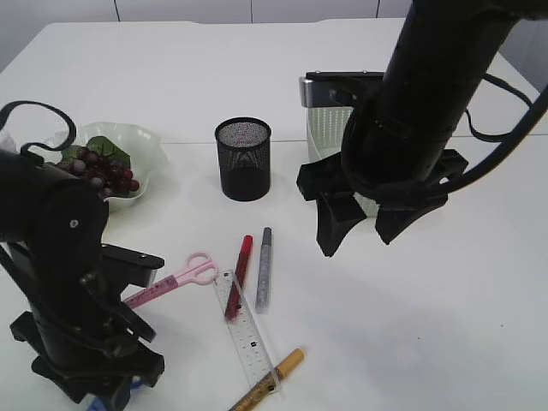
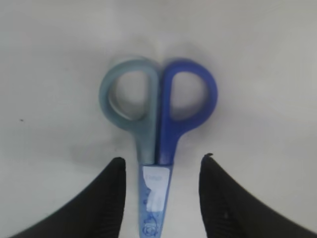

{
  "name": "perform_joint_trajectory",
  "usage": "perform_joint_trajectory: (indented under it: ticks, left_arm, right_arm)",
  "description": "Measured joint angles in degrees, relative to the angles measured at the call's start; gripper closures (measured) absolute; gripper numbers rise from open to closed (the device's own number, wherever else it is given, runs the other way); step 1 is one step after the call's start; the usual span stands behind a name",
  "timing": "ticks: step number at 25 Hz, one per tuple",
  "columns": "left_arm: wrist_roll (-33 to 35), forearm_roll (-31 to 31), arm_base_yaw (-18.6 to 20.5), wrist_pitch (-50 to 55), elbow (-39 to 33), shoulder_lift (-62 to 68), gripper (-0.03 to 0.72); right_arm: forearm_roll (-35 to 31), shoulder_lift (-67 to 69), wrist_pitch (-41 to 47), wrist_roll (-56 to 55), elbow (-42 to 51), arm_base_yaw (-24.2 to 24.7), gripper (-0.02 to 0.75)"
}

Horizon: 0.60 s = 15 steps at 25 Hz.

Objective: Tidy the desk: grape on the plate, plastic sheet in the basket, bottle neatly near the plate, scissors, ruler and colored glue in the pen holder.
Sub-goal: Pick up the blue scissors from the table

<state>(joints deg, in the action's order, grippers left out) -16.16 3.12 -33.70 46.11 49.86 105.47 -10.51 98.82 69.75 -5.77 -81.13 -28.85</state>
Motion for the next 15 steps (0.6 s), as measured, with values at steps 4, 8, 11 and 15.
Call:
perform_joint_trajectory:
  ticks: [4, 8, 11, 15]
  left_arm:
    - [0.0, 0.07, 0.0, -1.01, 0.0, 0.44, 0.336]
    - [0.0, 0.07, 0.0, -1.51, 0.09, 0.44, 0.337]
    - [0.0, 0.07, 0.0, -1.74, 0.09, 0.44, 0.338]
    - [0.0, 0.07, 0.0, -1.87, 0.09, 0.44, 0.339]
  right_arm:
    - [0.0, 0.0, 0.01, 0.22, 0.0, 0.0, 0.215]
    - [0.0, 0.0, 0.01, 0.22, 0.0, 0.0, 0.215]
    - [0.0, 0.0, 0.01, 0.34, 0.0, 0.0, 0.214]
    - [0.0, 0.0, 0.01, 0.34, 0.0, 0.0, 0.214]
